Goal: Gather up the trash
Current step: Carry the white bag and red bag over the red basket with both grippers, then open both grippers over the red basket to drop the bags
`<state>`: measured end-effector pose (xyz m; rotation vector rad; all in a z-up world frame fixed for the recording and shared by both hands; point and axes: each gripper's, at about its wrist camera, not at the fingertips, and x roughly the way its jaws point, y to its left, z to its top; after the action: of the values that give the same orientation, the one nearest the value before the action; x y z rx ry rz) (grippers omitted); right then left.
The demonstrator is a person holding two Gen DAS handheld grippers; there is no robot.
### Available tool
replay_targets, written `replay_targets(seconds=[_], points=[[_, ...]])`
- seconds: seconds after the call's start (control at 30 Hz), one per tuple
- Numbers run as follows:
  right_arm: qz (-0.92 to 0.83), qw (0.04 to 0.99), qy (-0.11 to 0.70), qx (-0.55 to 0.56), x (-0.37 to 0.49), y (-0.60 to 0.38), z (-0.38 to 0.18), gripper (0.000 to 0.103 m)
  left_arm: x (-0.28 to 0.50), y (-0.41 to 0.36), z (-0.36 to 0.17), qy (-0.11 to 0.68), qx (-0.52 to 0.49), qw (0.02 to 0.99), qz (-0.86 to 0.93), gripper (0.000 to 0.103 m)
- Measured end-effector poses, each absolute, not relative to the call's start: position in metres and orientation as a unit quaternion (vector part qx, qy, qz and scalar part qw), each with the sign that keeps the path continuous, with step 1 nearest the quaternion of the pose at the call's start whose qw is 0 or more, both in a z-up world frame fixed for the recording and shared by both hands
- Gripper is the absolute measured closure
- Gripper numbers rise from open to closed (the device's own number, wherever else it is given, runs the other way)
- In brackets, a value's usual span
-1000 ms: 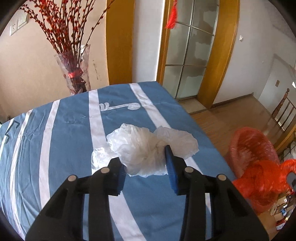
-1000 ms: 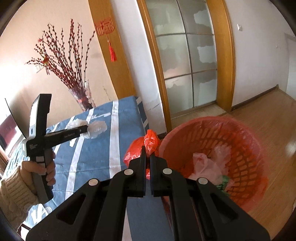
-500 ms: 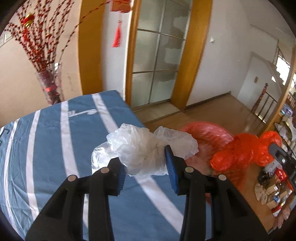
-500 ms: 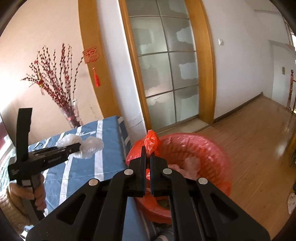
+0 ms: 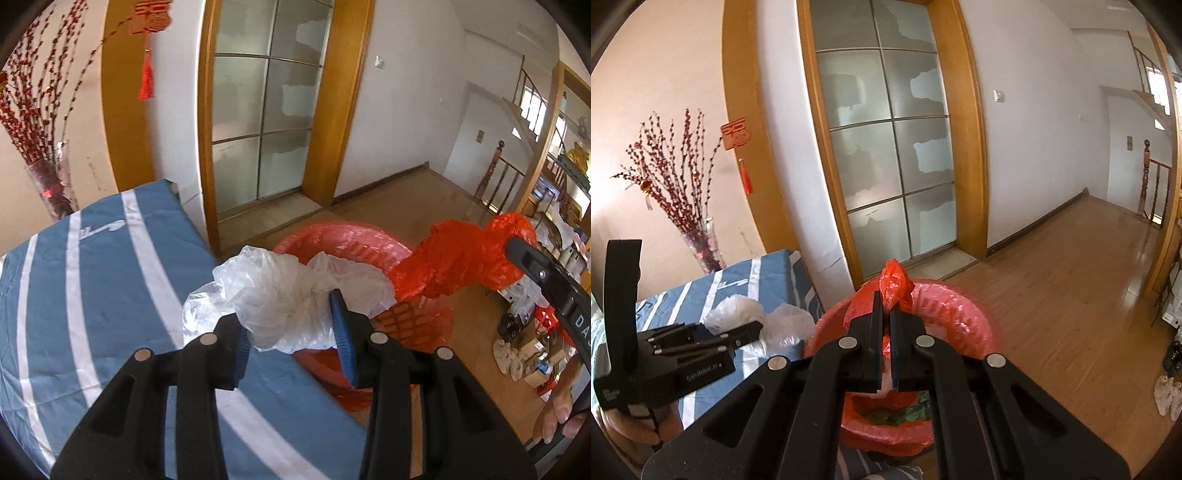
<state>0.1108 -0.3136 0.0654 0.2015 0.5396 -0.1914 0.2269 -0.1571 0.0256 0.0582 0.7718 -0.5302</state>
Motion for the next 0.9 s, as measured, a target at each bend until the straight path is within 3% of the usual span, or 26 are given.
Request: replay_targets(seconds=[0.3, 0.4, 0.47, 0.5, 0.53, 0.57, 0.67, 0.8, 0.9], points=[[-0.118, 0.955, 0.252, 0.105, 0.119, -0.335, 0.067, 0.099, 0.232, -0.190, 0.012, 0.387, 0.025, 0.880, -0.272, 0.063], [-0.118, 0.954, 0.250, 0.113, 0.125, -0.340, 0.065, 0.099, 0.236, -0.199, 0.008, 0.391, 0.024, 0.879, -0.273, 0.059], [-0.115, 0.952, 0.255, 0.124, 0.130, -0.345, 0.061, 0.096, 0.238, -0.202, 0.004, 0.395, 0.022, 0.877, -0.271, 0.051], [-0.114, 0.949, 0.261, 0.131, 0.133, -0.347, 0.058, 0.086, 0.239, -0.204, 0.001, 0.398, 0.021, 0.877, -0.269, 0.049], [-0.116, 0.948, 0.264, 0.137, 0.133, -0.349, 0.055, 0.068, 0.240, -0.204, -0.002, 0.401, 0.021, 0.876, -0.268, 0.047], [-0.118, 0.946, 0.265, 0.143, 0.132, -0.351, 0.053, 0.063, 0.241, -0.204, -0.004, 0.404, 0.021, 0.875, -0.267, 0.044], [-0.124, 0.943, 0.268, 0.152, 0.123, -0.355, 0.048, 0.060, 0.243, -0.200, -0.011, 0.412, 0.021, 0.871, -0.266, 0.038], [-0.131, 0.941, 0.270, 0.156, 0.111, -0.357, 0.047, 0.054, 0.241, -0.190, -0.016, 0.417, 0.022, 0.870, -0.262, 0.037], [-0.138, 0.942, 0.262, 0.156, 0.098, -0.355, 0.052, 0.040, 0.233, -0.174, -0.012, 0.409, 0.018, 0.876, -0.255, 0.033]])
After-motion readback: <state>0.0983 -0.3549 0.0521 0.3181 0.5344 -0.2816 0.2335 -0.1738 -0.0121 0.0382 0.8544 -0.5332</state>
